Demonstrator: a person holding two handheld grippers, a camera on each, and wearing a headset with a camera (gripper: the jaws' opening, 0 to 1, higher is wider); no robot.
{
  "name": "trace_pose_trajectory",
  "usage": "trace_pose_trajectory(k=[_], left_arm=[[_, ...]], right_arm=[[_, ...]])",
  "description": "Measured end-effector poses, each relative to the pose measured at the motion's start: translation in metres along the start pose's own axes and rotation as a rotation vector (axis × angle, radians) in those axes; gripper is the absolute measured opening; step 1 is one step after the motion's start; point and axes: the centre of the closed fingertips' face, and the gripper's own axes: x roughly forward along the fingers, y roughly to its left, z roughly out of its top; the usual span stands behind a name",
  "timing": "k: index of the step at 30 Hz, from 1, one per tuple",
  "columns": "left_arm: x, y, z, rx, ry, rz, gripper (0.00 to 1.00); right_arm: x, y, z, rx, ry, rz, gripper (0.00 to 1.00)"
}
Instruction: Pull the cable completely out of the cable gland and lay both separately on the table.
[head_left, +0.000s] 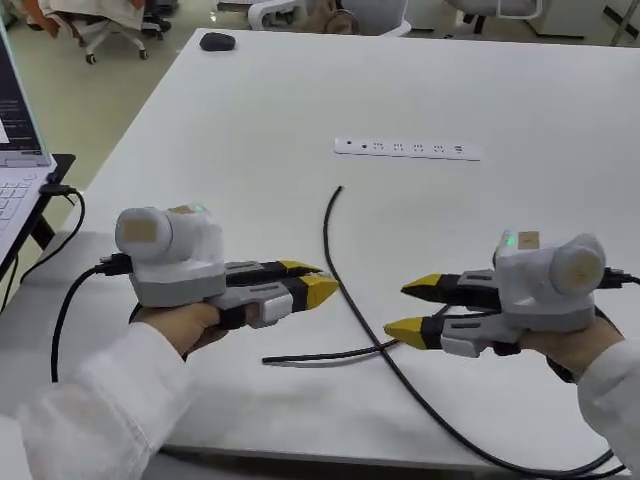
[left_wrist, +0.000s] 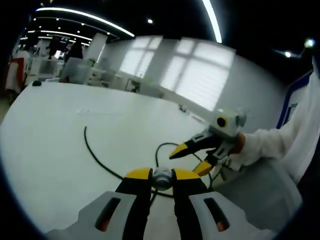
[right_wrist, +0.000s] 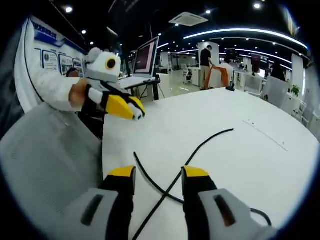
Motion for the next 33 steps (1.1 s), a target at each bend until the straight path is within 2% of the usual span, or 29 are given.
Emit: trace_pose_trajectory(k=[5,7,8,10,11,12,14,17,21,23,25,28,32,33], left_arm=[[0.019,0.015,-0.026,0.034,0.092,0.011,0.17],[0.028,0.021,-0.04,0.049,0.138,0.012,0.17],[0.033,0.024,-0.049,0.052,0.169,0.013,0.17],[0.039,0.027,-0.06,0.056,0.202,0.013,0.17],[0.042,0.032,-0.068,0.061,0.234,0.024,0.17],[0.044,0.037,-0.073,0.057,0.246,0.046,0.17],[0.05,0.046,-0.077,0.037,0.24,0.067,0.17],[0.054,0.048,-0.082,0.052,0.253,0.084,0.17],[0.06,0.053,-0.092,0.065,0.27,0.103,0.17],[0.061,0.053,-0.094,0.068,0.264,0.108,0.17],[0.062,0.055,-0.097,0.075,0.27,0.115,0.17],[0.062,0.056,-0.105,0.066,0.287,0.115,0.17],[0.063,0.058,-0.112,0.085,0.3,0.126,0.17],[0.064,0.057,-0.11,0.083,0.284,0.127,0.17]], right_arm=[[-0.031,-0.005,0.02,0.026,-0.063,-0.08,0.42],[-0.045,-0.006,0.028,0.055,-0.107,-0.123,0.43],[-0.053,-0.006,0.029,0.076,-0.118,-0.15,0.44],[-0.064,-0.007,0.031,0.104,-0.144,-0.197,0.44],[-0.071,-0.008,0.025,0.154,-0.142,-0.234,0.43],[-0.074,-0.009,0.02,0.184,-0.137,-0.251,0.42],[-0.082,-0.009,0.017,0.207,-0.155,-0.286,0.43],[-0.086,-0.005,0.016,0.243,-0.163,-0.302,0.44],[-0.084,-0.01,0.002,0.319,-0.119,-0.375,0.46],[-0.082,-0.016,-0.002,0.337,-0.123,-0.406,0.47],[-0.081,-0.018,-0.005,0.345,-0.117,-0.405,0.48],[-0.081,-0.02,-0.014,0.33,-0.061,-0.423,0.47],[-0.083,-0.021,-0.016,0.351,-0.063,-0.429,0.45],[-0.082,-0.02,-0.017,0.348,-0.059,-0.427,0.44]])
